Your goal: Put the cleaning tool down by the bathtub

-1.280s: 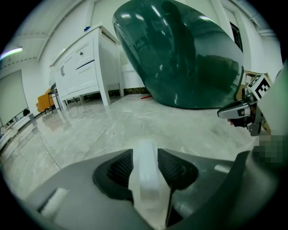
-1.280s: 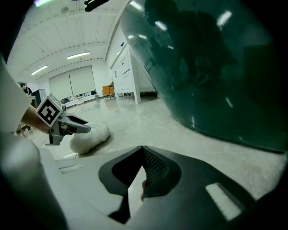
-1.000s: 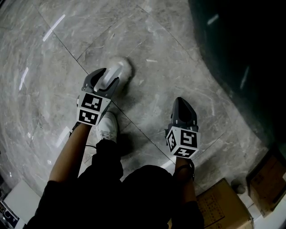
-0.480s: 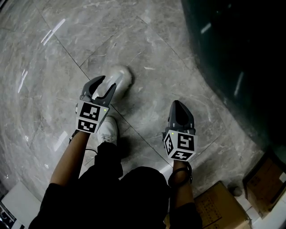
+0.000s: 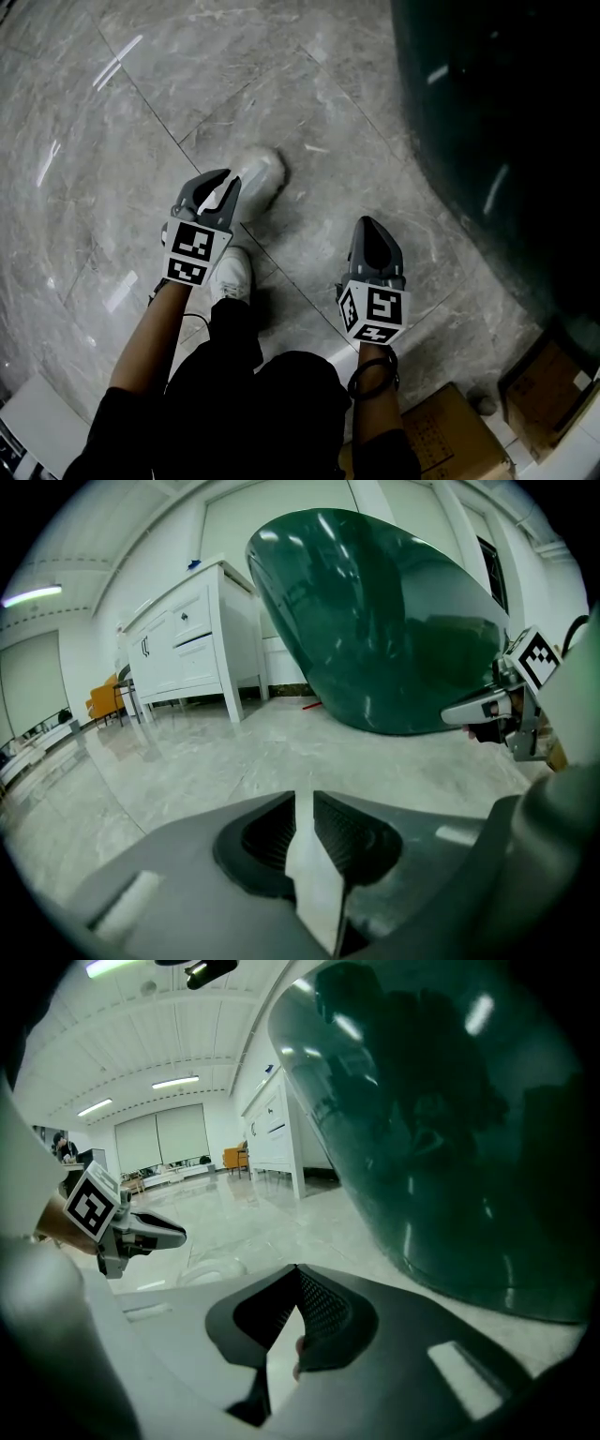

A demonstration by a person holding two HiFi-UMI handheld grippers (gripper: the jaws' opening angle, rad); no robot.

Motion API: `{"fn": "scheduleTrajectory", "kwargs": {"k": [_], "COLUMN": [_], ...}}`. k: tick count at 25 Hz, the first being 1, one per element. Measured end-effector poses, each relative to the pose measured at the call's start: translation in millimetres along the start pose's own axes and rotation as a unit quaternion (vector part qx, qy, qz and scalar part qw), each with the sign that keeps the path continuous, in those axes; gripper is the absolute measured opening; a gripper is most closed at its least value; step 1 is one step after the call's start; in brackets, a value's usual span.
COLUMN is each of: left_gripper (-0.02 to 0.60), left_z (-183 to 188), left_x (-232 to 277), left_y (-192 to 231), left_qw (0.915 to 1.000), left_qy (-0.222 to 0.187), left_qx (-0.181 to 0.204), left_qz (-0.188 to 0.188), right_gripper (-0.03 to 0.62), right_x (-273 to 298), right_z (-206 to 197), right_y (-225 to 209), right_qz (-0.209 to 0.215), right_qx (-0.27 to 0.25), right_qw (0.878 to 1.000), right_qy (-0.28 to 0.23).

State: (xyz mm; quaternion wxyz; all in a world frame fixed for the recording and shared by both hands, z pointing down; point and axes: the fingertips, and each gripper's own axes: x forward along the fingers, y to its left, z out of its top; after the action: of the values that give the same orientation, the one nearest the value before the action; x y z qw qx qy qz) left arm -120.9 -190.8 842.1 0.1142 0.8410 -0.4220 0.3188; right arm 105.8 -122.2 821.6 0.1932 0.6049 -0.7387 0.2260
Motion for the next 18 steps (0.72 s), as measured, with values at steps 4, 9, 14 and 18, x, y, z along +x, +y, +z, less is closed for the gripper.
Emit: {"fn": "scheduleTrajectory", "kwargs": {"k": [4,9,14,18], "left_gripper": [0.044,0.002,0.002,0.002], "left_z": [15,36,67,99], "left_x": [-10,-26,-52,-81], "left_y": [2,8,5,1], "left_qw": [0.9999,0.9996,0.9992,0.9993], "left_qy": [-0.011,-0.016,-0.014,-0.008], "left_qx": [-0.01,-0.023,-0.036,-0.029], "left_qz": [-0.001,-0.001,-0.01,-0.02], "right_gripper": [0.014,0.014,0.014,0.014], "right_x": [-2,-15,-44,-73], "right_z": [17,45,78,109], "right_y": [9,18,26,31], "right_qz": [0.007,0.012,0.014,0.014], "right_qx": [-0.004,-0.007,-0.009,-0.004], "right_qw": [1.0,1.0,1.0,1.0], "right_qy": [0.001,0.003,0.013,0.02]}}
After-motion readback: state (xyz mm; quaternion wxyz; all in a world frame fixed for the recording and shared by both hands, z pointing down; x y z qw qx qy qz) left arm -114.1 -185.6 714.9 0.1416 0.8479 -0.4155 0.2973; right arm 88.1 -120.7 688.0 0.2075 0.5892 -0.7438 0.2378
